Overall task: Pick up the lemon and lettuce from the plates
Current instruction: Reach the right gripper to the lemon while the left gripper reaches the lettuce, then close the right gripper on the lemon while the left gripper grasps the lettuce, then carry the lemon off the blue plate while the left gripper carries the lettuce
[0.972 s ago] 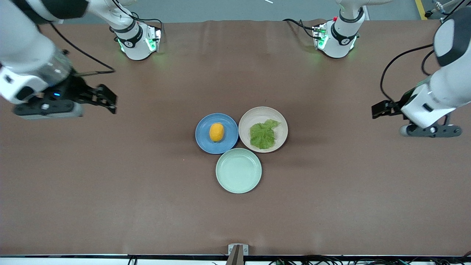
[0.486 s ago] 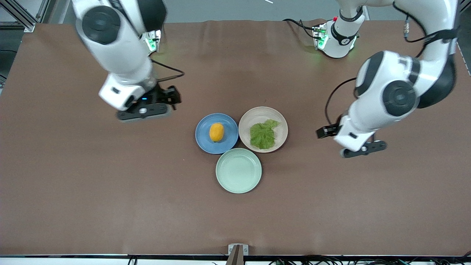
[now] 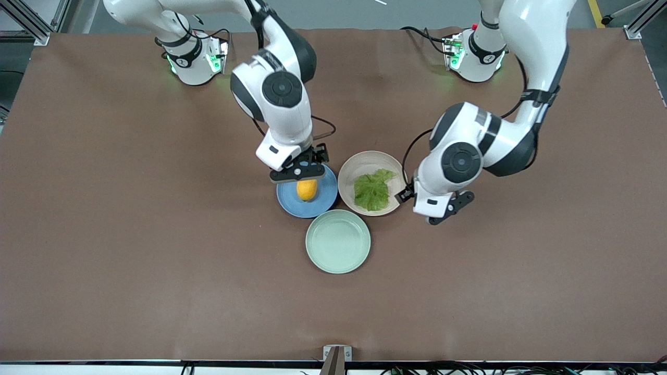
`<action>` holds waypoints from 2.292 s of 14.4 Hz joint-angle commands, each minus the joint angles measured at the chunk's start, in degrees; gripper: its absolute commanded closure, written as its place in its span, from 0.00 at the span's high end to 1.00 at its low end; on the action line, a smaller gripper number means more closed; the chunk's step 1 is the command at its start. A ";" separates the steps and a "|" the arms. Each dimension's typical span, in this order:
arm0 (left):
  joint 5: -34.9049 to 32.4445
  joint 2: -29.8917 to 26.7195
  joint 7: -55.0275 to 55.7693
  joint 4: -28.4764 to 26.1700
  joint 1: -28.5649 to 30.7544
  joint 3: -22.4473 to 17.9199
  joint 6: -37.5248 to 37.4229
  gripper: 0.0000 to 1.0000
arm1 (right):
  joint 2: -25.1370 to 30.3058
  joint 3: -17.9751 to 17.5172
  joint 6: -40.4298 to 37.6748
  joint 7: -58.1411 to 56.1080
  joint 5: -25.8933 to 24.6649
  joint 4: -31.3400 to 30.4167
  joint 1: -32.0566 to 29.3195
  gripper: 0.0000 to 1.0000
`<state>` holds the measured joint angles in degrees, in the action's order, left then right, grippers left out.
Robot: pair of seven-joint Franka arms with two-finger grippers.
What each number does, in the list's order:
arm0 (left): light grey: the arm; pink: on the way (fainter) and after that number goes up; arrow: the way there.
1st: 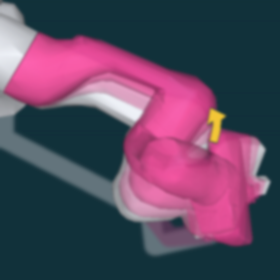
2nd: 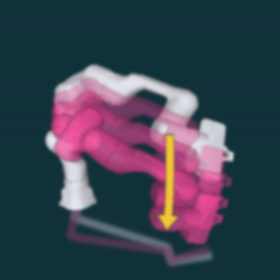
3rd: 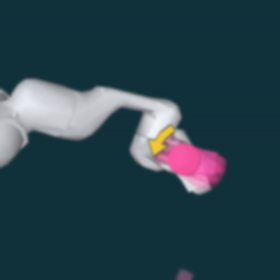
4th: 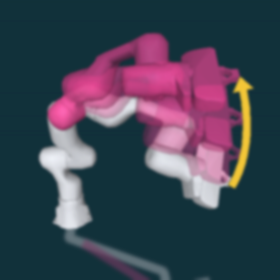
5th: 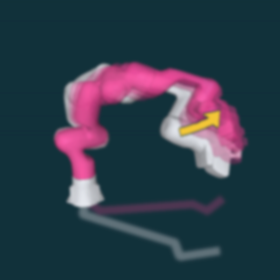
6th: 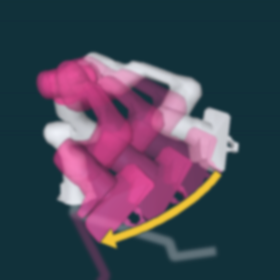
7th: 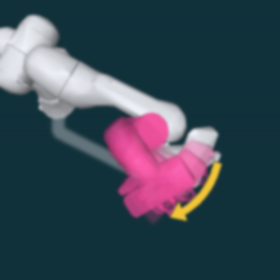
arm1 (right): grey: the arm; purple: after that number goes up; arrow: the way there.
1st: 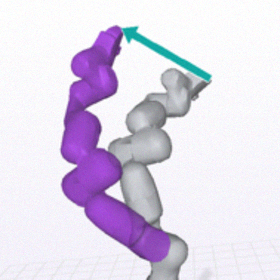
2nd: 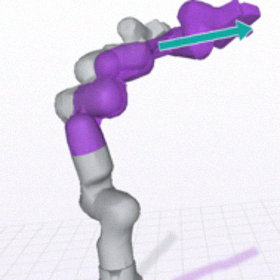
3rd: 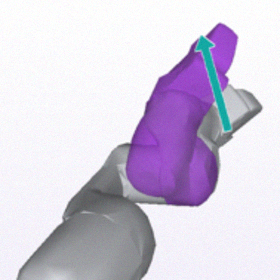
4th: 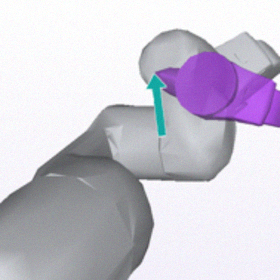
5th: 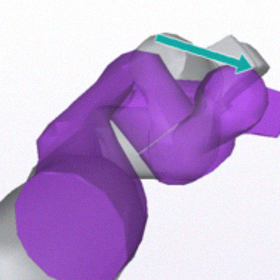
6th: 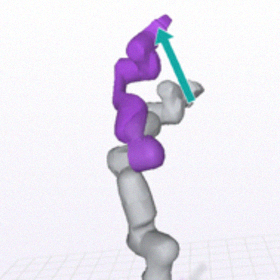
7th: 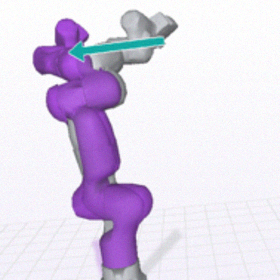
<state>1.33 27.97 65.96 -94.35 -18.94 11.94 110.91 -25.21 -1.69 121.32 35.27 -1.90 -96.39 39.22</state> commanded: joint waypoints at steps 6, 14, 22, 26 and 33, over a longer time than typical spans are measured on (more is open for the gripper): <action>4.91 -0.20 17.09 -9.69 -3.48 0.45 10.36 0.71 | -6.86 0.11 10.16 1.90 5.94 -4.16 0.06 1.00; 4.47 3.66 17.71 -14.37 -4.27 0.36 26.01 0.69 | -11.26 0.20 14.20 1.91 8.13 -3.81 -0.11 0.93; 4.38 6.65 17.71 -14.19 -5.32 0.10 29.80 0.43 | -10.66 0.29 13.42 1.12 8.23 -3.28 -0.90 0.22; 0.79 6.04 17.63 -13.93 -5.15 0.10 29.72 0.08 | 1.89 0.73 -4.73 0.77 7.70 -3.02 -5.10 0.22; 0.43 -2.30 17.45 -12.53 -4.01 -0.16 24.37 0.01 | 12.74 0.73 -21.83 -32.31 2.70 -4.51 -31.79 0.23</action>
<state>2.87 30.21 83.18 -106.45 -23.34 12.15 138.78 -12.54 0.42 98.08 12.35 2.44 -97.74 15.69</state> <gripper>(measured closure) 0.960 0.374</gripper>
